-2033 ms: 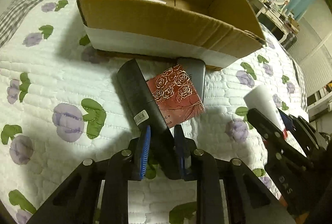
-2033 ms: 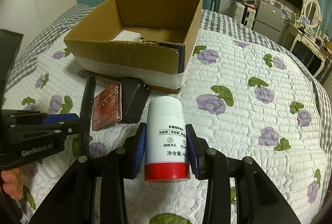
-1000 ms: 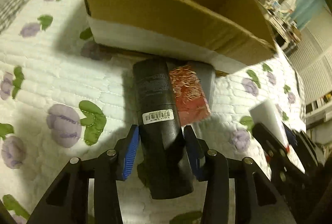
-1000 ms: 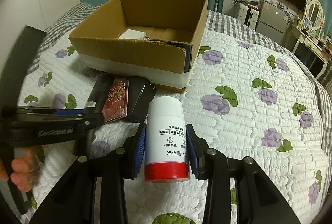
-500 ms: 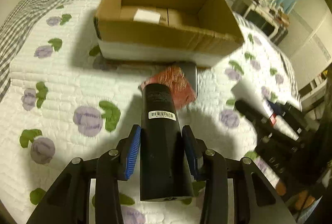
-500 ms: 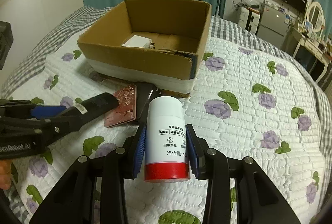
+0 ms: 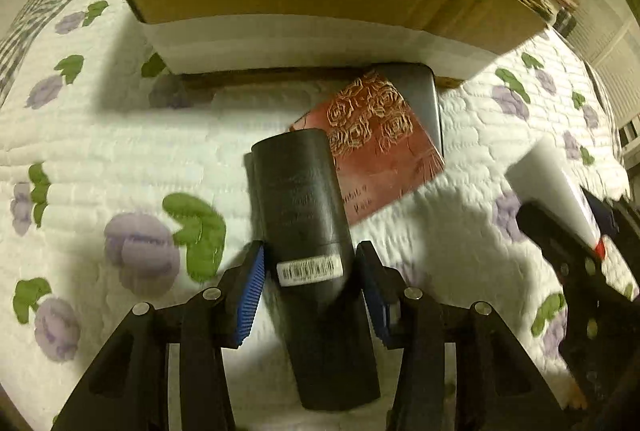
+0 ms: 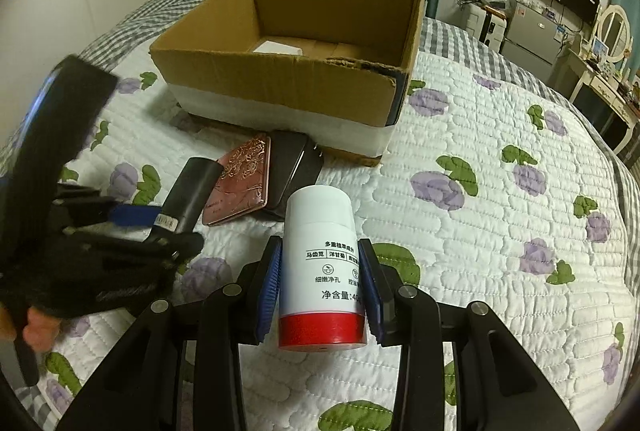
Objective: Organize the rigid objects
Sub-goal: 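Grasp the black cylinder with the left tool while the right tool holds the tube, then carry the tube and cylinder into the box and open both tools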
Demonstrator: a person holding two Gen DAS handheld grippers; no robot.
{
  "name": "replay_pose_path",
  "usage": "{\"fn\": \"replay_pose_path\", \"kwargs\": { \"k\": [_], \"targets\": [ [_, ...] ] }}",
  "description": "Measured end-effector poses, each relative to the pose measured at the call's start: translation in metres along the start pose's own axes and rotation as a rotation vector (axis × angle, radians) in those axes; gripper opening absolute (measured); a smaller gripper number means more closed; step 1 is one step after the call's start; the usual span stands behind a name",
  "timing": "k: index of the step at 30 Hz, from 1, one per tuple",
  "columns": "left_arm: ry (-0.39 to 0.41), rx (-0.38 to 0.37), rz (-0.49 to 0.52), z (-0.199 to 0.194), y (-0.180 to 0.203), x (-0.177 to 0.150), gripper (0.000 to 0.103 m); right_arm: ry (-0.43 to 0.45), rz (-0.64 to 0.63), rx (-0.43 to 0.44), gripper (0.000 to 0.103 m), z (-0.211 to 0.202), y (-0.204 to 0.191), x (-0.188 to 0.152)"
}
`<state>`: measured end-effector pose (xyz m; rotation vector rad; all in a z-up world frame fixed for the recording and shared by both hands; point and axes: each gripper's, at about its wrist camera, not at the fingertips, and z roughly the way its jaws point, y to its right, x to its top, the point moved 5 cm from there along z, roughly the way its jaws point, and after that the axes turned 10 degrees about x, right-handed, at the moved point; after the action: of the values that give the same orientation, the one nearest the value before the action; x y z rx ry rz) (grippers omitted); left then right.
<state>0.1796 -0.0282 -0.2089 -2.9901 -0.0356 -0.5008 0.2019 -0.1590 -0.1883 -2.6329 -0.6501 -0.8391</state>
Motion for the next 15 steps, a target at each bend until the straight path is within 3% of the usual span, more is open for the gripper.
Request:
{"fn": "replay_pose_path", "kwargs": {
  "k": [8,15],
  "targets": [
    [0.106,-0.035,-0.017,-0.037,-0.008,-0.011,0.042,0.026,-0.018,-0.014,0.036,-0.013,-0.007,0.007],
    [0.251,-0.053,-0.033,-0.112,-0.024,0.005,0.042,0.117,-0.047,-0.013,0.036,-0.057,-0.027,0.041]
  ]
}}
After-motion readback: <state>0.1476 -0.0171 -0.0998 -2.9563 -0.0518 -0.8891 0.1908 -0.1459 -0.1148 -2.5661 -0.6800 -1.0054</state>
